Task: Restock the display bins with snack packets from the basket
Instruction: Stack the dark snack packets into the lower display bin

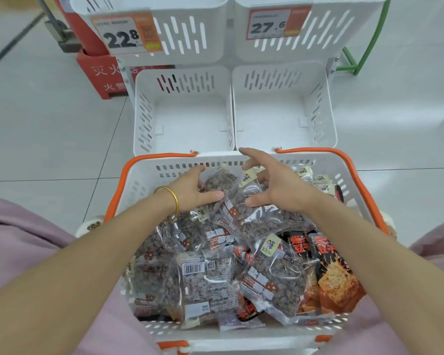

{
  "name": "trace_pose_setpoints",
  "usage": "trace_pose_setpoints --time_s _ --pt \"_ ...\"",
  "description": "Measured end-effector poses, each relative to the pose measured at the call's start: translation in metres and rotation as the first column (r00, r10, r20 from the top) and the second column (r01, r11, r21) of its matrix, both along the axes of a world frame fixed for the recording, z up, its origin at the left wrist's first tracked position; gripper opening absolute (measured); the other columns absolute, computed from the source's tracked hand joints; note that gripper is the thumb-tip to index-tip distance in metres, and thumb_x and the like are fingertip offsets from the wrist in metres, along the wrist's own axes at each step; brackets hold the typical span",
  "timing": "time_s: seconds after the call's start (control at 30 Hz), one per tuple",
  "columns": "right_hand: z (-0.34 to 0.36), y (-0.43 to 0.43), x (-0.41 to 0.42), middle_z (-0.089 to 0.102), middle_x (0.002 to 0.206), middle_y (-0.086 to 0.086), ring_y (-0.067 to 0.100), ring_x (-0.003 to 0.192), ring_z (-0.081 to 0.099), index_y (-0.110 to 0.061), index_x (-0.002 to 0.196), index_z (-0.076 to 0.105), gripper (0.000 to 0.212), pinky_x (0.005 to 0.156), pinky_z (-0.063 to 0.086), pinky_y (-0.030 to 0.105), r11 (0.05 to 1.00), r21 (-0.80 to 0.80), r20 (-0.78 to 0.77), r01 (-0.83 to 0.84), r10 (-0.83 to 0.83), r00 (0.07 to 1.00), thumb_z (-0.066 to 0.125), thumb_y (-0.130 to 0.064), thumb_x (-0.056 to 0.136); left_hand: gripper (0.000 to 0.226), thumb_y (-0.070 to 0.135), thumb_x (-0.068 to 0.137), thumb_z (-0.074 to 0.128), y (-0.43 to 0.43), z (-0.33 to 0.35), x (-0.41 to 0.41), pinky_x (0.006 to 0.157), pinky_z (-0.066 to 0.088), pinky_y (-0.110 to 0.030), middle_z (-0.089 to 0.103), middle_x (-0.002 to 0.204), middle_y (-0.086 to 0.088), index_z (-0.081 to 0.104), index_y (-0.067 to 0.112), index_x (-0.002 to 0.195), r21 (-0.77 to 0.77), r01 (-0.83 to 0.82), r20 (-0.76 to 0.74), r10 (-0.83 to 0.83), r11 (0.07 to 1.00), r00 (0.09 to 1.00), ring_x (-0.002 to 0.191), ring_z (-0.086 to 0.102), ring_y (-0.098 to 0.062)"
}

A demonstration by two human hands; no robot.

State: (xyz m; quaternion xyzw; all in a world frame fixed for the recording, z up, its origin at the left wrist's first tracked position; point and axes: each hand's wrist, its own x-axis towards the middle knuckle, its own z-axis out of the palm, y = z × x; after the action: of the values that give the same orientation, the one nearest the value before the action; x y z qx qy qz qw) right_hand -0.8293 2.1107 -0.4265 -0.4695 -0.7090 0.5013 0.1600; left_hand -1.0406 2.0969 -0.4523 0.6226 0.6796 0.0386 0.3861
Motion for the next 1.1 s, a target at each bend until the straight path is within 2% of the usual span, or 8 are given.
trace_pose_setpoints --time_s 0.1,0.23,0.33,0.47,0.63,0.87,1.0,1.1 --pt "-0.001 -0.001 -0.002 0.047 0.121 -0.008 0.013 0.081 0.052 -0.036 0.143 0.03 0.095 0.071 0.054 0.026 0.993 -0.092 -0.139 0.068 -0.081 0.987 0.077 0.005 0.071 0.102 0.052 0.072 0.07 -0.006 0.002 0.003 0.101 0.04 -0.038 0.038 0.141 -0.013 0.012 0.018 0.149 0.046 -0.039 0.084 0.035 0.998 0.996 0.124 0.044 -0.027" --pt "-0.005 -0.002 0.001 0.054 0.115 -0.004 0.012 0.095 0.059 -0.031 0.138 0.041 0.082 0.083 0.054 0.03 0.942 -0.263 -0.257 0.207 -0.275 0.926 0.071 0.01 0.074 0.12 0.052 0.06 0.079 -0.012 0.005 0.003 0.105 0.039 -0.043 0.034 0.14 -0.011 0.006 0.021 0.15 0.111 -0.128 0.155 0.11 0.986 0.982 0.124 0.043 -0.026" --pt "-0.005 0.002 0.002 0.06 0.095 0.003 0.015 0.075 0.064 -0.014 0.13 0.052 0.065 0.078 0.053 0.028 0.874 -0.397 -0.324 0.279 -0.418 0.849 0.065 0.017 0.074 0.115 0.042 0.062 0.083 -0.015 0.011 0.005 0.11 0.033 -0.037 0.031 0.148 -0.004 0.012 0.017 0.15 0.157 -0.1 0.187 0.069 0.983 0.98 0.133 0.035 -0.021" --pt "0.006 0.009 -0.001 0.068 0.078 -0.001 0.009 0.063 0.066 -0.013 0.12 0.058 0.053 0.065 0.05 0.02 0.832 -0.446 -0.361 0.329 -0.504 0.784 0.064 0.015 0.075 0.106 0.037 0.063 0.084 -0.022 0.025 0.011 0.107 0.029 -0.028 0.035 0.146 0.0 0.022 0.016 0.146 0.237 -0.062 0.215 0.01 0.969 0.977 0.134 0.034 -0.019" --pt "0.023 0.014 -0.01 0.066 0.087 0.004 0.012 0.072 0.064 -0.017 0.106 0.061 0.042 0.071 0.049 0.019 0.855 -0.419 -0.419 0.306 -0.48 0.771 0.062 0.014 0.078 0.109 0.038 0.064 0.083 -0.032 0.041 0.005 0.111 0.026 -0.034 0.027 0.15 0.0 0.015 0.021 0.148 0.314 -0.049 0.182 -0.009 0.948 0.983 0.138 0.023 -0.019" --pt "0.04 0.016 -0.03 0.062 0.074 0.003 0.006 0.055 0.063 -0.012 0.098 0.06 0.036 0.049 0.045 0.012 0.885 -0.396 -0.493 0.242 -0.428 0.758 0.058 0.018 0.079 0.116 0.032 0.064 0.084 -0.046 0.05 -0.003 0.114 0.02 -0.027 0.011 0.157 0.006 0.004 0.029 0.149 0.284 -0.021 0.27 -0.059 0.958 0.961 0.142 0.014 -0.011" --pt "0.045 0.017 -0.043 0.064 0.064 -0.001 0.009 0.054 0.063 -0.01 0.1 0.058 0.034 0.054 0.05 0.015 0.889 -0.414 -0.531 0.197 -0.412 0.741 0.058 0.018 0.079 0.122 0.028 0.061 0.086 -0.046 0.052 -0.008 0.107 0.019 -0.019 0.014 0.155 0.004 0.003 0.026 0.15 0.312 -0.09 0.304 -0.01 0.946 0.953 0.14 0.016 -0.008" --pt "0.051 0.019 -0.056 0.064 0.069 0.002 0.01 0.055 0.063 -0.008 0.105 0.057 0.035 0.052 0.049 0.016 0.903 -0.397 -0.528 0.166 -0.373 0.763 0.062 0.015 0.078 0.128 0.029 0.058 0.088 -0.043 0.053 -0.012 0.11 0.02 -0.025 0.01 0.156 0.003 -0.001 0.026 0.149 0.326 -0.116 0.288 0.019 0.938 0.958 0.142 0.015 -0.011"
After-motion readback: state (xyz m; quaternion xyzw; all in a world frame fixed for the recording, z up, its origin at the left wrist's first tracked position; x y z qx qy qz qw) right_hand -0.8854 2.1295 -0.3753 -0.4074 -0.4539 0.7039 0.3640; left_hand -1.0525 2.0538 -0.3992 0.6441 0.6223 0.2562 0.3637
